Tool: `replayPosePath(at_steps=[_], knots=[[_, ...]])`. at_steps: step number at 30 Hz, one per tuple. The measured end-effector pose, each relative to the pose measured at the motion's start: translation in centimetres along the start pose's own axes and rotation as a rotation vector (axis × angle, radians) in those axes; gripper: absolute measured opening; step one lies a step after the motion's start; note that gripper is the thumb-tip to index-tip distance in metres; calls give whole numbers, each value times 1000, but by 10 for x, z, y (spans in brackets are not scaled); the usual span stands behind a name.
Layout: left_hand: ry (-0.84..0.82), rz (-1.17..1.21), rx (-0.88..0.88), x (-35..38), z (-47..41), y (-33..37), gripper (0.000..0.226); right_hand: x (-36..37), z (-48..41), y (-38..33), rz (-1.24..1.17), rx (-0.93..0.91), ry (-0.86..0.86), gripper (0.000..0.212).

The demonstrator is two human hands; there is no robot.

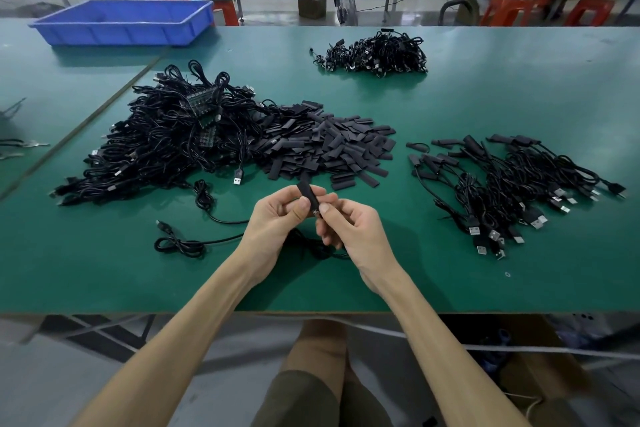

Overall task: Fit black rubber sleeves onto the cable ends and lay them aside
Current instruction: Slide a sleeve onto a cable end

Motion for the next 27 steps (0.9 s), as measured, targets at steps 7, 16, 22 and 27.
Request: replayPosePath(at_steps=[7, 16, 22, 27], knots=[[51, 70, 9, -3, -1, 0, 26, 1, -1, 0, -26, -20, 15, 21], [89, 93, 7, -4, -1, 0, 33, -3, -4, 4, 32, -33, 35, 17], [74, 15, 25, 0, 0, 3, 31, -4, -3, 5, 3, -21, 45, 19], [60, -15, 29, 2, 0, 5, 26, -4, -3, 5, 2, -7, 57, 22]])
Point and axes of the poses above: each hand's wrist, its own z-axis away from the middle knuckle, its own x-axis out of the palm, y = z × x, the point moved 7 cm from there along -z, towards the middle knuckle, and after that the axes turned 4 degrees about -y, right-handed, at the moved point
